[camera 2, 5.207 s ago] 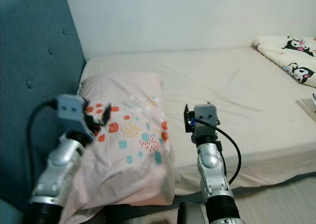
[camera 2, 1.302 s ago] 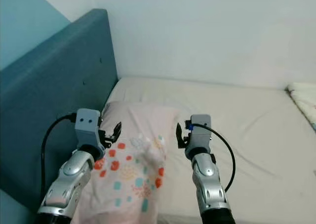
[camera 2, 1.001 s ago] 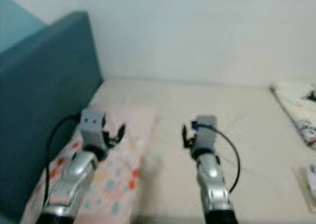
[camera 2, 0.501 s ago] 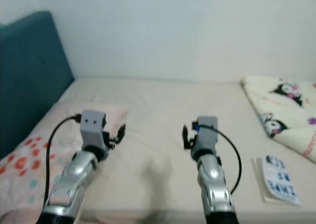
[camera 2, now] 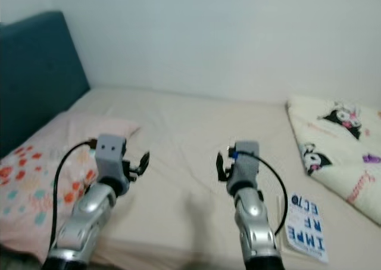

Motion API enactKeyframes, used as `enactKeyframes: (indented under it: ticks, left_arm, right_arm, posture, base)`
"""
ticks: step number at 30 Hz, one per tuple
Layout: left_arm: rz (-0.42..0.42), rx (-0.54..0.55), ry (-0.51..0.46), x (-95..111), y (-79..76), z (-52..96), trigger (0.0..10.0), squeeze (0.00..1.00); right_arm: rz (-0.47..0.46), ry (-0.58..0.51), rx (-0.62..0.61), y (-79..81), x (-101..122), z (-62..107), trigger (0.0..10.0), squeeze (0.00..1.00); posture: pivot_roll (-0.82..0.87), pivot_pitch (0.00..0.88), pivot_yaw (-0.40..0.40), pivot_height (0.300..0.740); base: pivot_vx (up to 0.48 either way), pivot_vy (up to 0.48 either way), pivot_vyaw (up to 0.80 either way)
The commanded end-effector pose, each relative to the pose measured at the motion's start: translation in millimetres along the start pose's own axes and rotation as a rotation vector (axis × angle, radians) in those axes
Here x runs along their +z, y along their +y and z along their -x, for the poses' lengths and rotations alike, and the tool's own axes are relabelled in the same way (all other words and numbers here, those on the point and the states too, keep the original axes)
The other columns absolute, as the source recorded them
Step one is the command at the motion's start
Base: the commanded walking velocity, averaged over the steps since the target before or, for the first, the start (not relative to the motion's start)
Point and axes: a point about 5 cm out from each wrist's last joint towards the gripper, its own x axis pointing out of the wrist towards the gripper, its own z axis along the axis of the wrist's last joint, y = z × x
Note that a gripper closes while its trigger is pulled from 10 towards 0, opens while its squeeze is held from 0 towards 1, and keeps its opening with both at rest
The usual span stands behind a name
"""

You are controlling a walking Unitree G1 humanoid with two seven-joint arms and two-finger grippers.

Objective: Clean up the room

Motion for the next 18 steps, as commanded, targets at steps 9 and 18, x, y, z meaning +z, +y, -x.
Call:
enactKeyframes:
  ticks: [9, 18]
  left_arm:
    - [-0.012, -0.026, 0.013, -0.9, -6.4, -1.8, 10.0, 0.00]
    - [0.017, -0.049, 0.054, -2.5, -7.7, -2.9, 10.0, 0.00]
  right_arm:
    - [-0.004, 0.014, -0.046, -11.7, -2.8, 2.8, 10.0, 0.00]
    - [-0.016, 0.014, -0.057, -12.9, -3.1, 4.1, 10.0, 0.00]
  posture:
    - [0.02, 0.000, -0.030, 0.740]
    - [0.02, 0.000, -0.024, 0.740]
  base:
    - [0.000, -0.480, 0.00]
    - [0.000, 0.107, 0.00]
